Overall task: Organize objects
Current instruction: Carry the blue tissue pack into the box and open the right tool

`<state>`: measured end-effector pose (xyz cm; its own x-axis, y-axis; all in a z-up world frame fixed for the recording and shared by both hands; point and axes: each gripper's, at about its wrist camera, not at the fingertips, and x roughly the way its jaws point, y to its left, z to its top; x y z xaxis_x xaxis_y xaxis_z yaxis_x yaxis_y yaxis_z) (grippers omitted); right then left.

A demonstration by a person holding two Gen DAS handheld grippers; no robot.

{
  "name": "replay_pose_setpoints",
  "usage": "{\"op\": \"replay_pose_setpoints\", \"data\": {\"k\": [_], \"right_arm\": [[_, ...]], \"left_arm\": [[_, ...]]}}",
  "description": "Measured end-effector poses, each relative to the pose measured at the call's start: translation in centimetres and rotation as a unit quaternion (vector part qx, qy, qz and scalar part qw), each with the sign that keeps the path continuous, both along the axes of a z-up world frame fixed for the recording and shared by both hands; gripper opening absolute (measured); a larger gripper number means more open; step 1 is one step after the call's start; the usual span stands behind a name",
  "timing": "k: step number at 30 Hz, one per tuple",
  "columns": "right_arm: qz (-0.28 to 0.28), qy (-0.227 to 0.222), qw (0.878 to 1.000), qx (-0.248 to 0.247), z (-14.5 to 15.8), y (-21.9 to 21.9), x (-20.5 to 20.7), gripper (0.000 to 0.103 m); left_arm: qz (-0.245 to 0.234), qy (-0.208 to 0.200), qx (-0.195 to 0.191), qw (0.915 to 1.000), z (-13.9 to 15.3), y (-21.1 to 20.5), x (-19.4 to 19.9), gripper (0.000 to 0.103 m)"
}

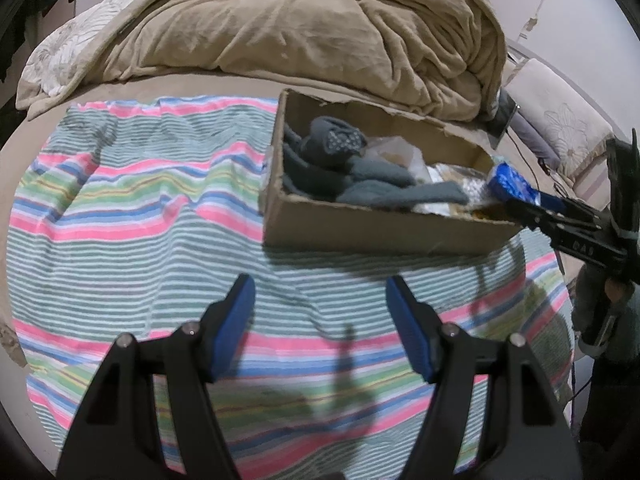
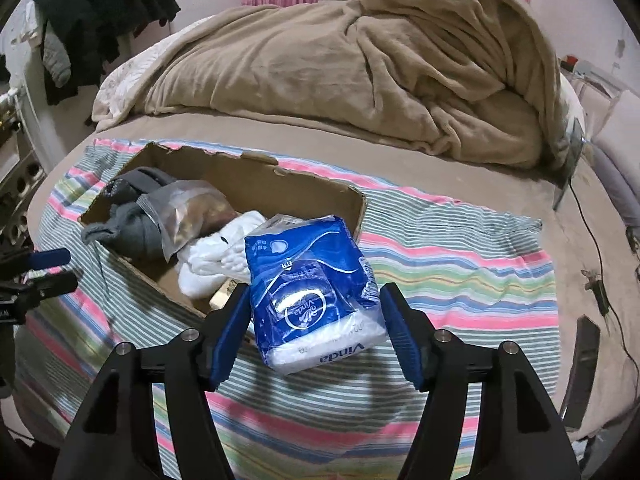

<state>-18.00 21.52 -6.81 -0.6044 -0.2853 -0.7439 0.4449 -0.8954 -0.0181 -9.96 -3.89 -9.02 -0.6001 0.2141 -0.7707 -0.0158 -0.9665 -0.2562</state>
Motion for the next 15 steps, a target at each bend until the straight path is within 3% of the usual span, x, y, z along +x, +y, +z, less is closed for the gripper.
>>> {"op": "replay_pose_setpoints", "data": {"k": [9, 15], "right_arm": [[0.063, 0.013, 0.998, 0.006, 0.3, -4.8, 0.4, 0.069], [0.043, 0.031, 0.998, -0.016, 1.2, -3.7, 0.5, 0.08]], "left_arm": [[0.007, 0.005, -0.002, 1.0, 0.6, -0.5, 0.4, 0.069], [0.009, 0.006, -0.001, 0.9999, 0.7, -0.7, 0.6, 0.069]]}}
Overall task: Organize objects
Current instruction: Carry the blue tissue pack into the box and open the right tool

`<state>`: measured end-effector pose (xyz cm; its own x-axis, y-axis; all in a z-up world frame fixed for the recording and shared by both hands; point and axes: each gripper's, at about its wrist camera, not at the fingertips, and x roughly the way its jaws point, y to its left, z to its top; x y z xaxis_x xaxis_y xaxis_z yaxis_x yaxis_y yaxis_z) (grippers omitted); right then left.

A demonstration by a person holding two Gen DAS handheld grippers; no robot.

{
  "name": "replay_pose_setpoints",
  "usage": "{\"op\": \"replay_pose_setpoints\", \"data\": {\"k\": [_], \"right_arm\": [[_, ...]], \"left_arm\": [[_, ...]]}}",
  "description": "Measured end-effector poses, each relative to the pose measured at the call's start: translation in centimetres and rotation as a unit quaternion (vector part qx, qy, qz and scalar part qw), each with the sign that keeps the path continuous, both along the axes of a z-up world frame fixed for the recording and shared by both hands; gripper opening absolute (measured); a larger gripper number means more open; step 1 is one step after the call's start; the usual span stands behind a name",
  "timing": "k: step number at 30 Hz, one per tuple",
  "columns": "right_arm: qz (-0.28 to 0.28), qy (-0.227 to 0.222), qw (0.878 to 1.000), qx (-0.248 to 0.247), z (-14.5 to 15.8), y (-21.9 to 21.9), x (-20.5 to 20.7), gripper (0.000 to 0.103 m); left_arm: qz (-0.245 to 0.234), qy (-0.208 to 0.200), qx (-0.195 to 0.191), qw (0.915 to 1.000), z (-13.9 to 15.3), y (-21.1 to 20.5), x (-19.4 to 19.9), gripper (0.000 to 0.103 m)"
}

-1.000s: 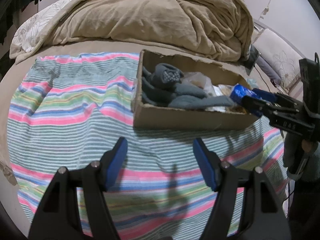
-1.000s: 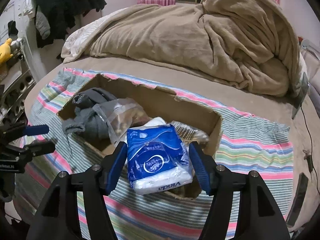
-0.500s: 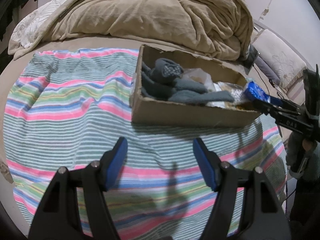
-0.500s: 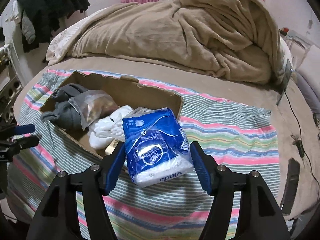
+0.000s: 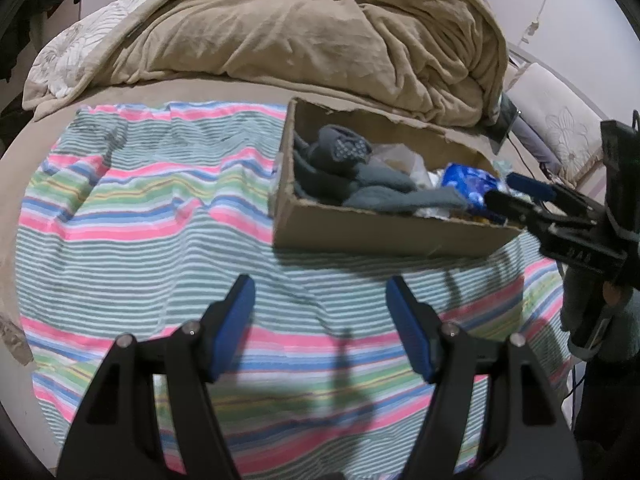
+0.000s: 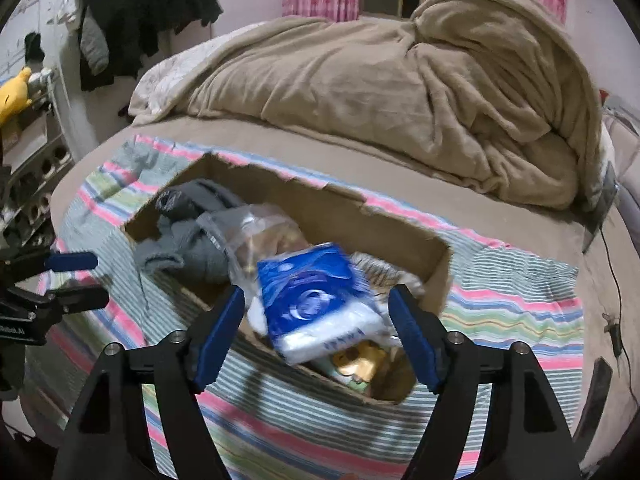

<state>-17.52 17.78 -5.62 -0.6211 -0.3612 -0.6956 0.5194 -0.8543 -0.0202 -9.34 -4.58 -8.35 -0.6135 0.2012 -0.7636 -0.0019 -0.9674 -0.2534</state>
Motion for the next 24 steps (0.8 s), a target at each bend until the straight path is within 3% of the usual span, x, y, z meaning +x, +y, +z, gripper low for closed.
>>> {"op": "replay_pose_setpoints", "data": {"k": [9, 24], "right_arm": [[-0.054, -0.018, 0.998, 0.036, -2.1, 2.4, -1.5, 0.081], [-0.063, -0.026, 0.998, 0.003, -0.9, 3.7, 0.5, 0.081]], "left_arm": [[-0.004, -0.002, 0.002, 1.0, -0.2, 0.2, -0.2, 0.069], [-0.004, 0.018, -0.014, 0.9997, 1.9, 1.1, 0.8, 0.069]]}}
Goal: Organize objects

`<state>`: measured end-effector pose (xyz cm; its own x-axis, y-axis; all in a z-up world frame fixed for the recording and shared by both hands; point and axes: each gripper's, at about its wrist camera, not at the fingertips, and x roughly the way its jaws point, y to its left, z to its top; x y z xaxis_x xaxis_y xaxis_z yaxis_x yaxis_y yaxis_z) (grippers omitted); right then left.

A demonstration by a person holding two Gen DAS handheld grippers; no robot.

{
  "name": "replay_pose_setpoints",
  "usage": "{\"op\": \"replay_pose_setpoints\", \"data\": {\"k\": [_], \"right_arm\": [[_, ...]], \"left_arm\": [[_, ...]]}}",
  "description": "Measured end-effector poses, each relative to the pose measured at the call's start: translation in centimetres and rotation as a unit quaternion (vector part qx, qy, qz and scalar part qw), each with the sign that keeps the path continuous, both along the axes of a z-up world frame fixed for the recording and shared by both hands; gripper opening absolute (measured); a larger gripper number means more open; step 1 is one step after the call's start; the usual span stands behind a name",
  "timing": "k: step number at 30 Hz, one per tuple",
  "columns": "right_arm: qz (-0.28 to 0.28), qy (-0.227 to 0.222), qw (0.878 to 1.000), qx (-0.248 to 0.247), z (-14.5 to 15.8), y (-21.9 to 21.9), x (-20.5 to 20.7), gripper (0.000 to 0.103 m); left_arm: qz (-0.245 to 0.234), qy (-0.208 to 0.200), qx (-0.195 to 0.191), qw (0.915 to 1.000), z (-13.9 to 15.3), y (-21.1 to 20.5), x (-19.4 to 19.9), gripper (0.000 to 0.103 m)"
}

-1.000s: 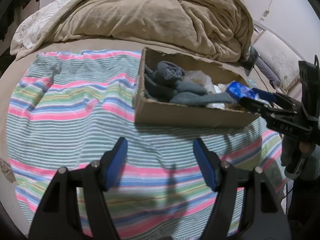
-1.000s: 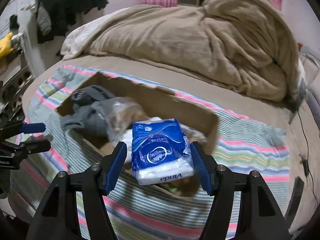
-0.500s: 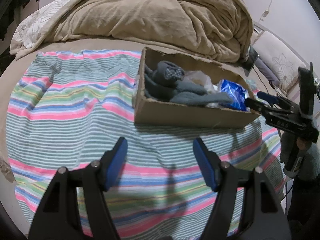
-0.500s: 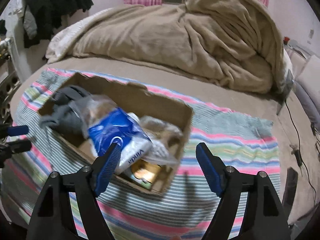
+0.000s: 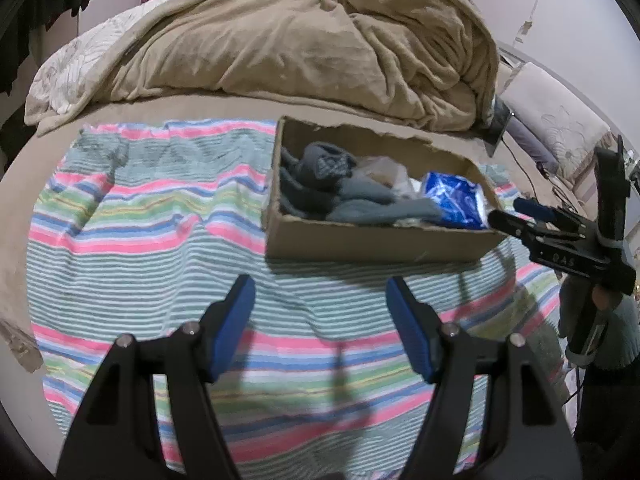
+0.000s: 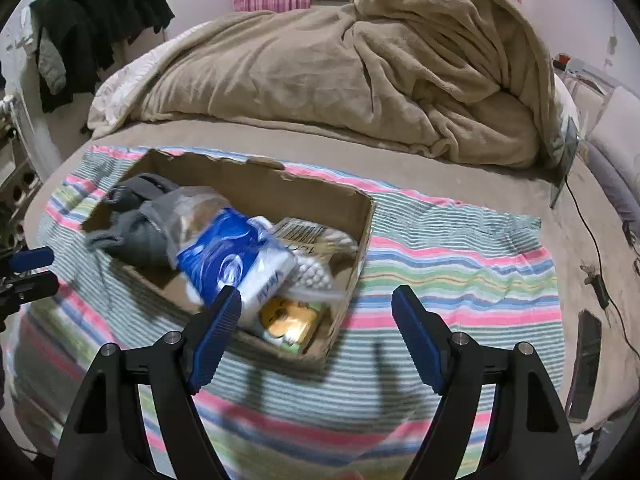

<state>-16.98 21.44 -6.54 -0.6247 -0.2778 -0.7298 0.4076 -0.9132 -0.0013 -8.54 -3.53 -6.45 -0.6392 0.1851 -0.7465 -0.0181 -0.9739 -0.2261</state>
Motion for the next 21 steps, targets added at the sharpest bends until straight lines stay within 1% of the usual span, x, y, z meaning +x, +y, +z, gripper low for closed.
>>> {"op": "replay_pose_setpoints", "data": {"k": [6, 8, 11, 14, 19, 20, 21], "right_arm": [[0.001, 0.002, 1.0, -0.015, 1.2, -0.1, 2.1, 0.081], [0.002, 0.004, 1.0, -0.019, 1.6, -0.1, 3.0, 0.081], [-0.001, 0.001, 1.0, -0.026, 2.2, -0.2, 4.2, 0.081], [-0.003, -0.002, 0.999, -0.036, 2.9, -0.2, 5.6, 0.081], [0.001, 0.009, 0.999, -0.04, 4.3, -0.2, 8.2, 0.081], [0.001, 0.012, 0.999, -0.041, 4.6, -0.2, 8.7, 0.081], [0.001, 0.014, 0.999, -0.042, 4.9, -0.2, 9.2, 0.081]], "left_arm": [[-0.001, 0.012, -0.008, 0.9999, 1.5, 0.8, 1.2, 0.069], [0.003, 0.009, -0.015, 0.9998, 1.8, 1.0, 1.7, 0.069], [0.008, 0.006, -0.012, 0.9999, 2.2, 1.2, 2.4, 0.069], [0.01, 0.007, -0.017, 0.9998, 2.9, 1.5, 3.7, 0.069], [0.014, 0.015, -0.027, 0.9994, 4.1, 2.1, 5.9, 0.069], [0.013, 0.017, -0.028, 0.9994, 4.3, 2.2, 6.2, 0.07], [0.012, 0.02, -0.029, 0.9993, 4.6, 2.3, 6.7, 0.076]]}}
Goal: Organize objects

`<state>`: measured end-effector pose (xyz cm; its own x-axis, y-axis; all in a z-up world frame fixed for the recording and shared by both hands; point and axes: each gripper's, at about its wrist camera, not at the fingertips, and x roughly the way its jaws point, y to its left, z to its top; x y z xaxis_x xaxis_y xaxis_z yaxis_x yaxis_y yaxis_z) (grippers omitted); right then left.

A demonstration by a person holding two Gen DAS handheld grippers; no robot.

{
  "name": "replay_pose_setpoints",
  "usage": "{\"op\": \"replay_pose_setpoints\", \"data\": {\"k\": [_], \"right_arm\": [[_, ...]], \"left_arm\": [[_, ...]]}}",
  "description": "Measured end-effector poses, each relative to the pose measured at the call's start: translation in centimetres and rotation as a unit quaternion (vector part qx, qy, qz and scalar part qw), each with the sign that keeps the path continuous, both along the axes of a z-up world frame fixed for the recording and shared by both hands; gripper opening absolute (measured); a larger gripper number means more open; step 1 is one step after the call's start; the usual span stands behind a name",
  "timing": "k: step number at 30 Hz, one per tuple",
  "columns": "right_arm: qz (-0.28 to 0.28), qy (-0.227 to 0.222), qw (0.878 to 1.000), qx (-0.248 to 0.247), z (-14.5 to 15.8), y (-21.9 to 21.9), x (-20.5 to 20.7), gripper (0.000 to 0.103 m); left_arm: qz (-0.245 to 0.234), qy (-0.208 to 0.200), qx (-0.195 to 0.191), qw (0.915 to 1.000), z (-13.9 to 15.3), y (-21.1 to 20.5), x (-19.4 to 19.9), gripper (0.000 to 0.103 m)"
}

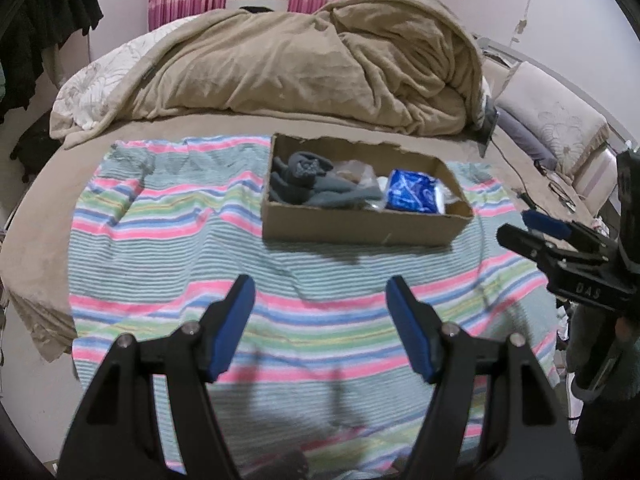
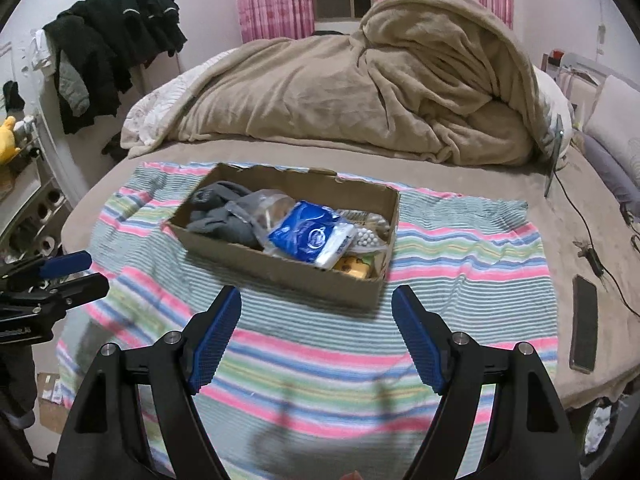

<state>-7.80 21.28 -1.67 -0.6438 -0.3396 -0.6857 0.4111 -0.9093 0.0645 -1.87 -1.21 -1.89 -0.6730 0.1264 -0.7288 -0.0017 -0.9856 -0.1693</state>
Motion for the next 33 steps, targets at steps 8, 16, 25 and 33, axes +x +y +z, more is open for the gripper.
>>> {"op": "replay_pose_setpoints", "data": {"k": [8, 16, 25, 33], "right_arm": [[-0.001, 0.018, 1.0, -0.007, 1.6, 0.5, 3.9, 0.081], [0.002, 0.039, 0.999, -0.012, 1.7, 0.2, 6.4, 0.081], [0.002, 0.048, 0.999, -0.016, 1.3, 0.4, 7.1, 0.081], [-0.01, 0.044, 0.999, -0.029, 0.9, 0.8, 6.5, 0.081]], "left_arm": [[0.001, 0.033, -0.005, 0.9994, 1.9, 1.2, 3.6, 0.096], [0.03, 0.078, -0.044, 0.9956, 2.9, 2.1, 6.0, 0.099], [0.03, 0.085, -0.035, 0.9953, 2.6, 2.1, 6.8, 0.099], [-0.003, 0.094, -0.02, 0.9954, 2.3, 2.9, 6.2, 0.099]]}}
